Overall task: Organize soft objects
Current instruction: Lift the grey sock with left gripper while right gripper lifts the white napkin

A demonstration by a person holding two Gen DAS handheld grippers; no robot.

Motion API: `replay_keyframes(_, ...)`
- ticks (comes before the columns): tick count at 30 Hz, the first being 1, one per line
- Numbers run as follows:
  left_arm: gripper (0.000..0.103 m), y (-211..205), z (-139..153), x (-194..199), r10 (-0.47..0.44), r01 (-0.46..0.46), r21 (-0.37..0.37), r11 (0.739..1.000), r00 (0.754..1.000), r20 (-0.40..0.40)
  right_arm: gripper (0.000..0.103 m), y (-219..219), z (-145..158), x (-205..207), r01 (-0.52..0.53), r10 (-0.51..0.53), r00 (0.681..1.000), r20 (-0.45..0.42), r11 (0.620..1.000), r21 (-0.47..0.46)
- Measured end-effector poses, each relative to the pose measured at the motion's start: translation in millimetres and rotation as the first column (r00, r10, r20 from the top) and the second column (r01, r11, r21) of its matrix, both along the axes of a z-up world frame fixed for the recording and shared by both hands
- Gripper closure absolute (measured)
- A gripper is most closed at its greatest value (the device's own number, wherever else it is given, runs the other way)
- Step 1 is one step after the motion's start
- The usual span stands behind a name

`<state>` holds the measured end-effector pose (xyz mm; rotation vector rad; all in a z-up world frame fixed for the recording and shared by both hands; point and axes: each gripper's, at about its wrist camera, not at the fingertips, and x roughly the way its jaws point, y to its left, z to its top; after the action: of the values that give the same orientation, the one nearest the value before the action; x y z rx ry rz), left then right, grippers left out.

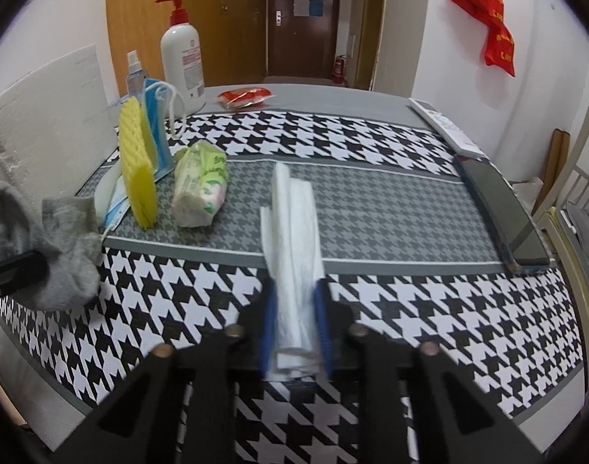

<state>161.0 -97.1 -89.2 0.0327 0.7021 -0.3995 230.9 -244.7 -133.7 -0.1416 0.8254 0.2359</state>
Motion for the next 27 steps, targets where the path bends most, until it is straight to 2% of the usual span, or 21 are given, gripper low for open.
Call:
replay_keyframes(2,0.095,1,2,-1,0.005,-0.005,0.0,1.0,1.0,0.01,0.09,-3,0,0,0.0,0.0,1.0,0.002,1.0,0.005)
replay_keyframes(4,0.095,4,6,-3,0.01,-0.01,0.003,1.0,1.0,0.028,0.09,-7,3,-2,0.002,-0.002,1.0,0.0,0.999,0.039)
replay_keyframes(9,0.095,10,16,-7,0.027,-0.028,0.007,1.0,0.998,0.063,0.09,-9,23,-17,-0.009,0.003,0.998,0.069,0.996,0.086)
replay_keyframes(27,0.095,27,45,-23,0.064,-0.064,-0.008,0.998,0.982,0.179,0.09,6,71,-47,-0.073,0.048,0.975,0.219,0.991,0.109)
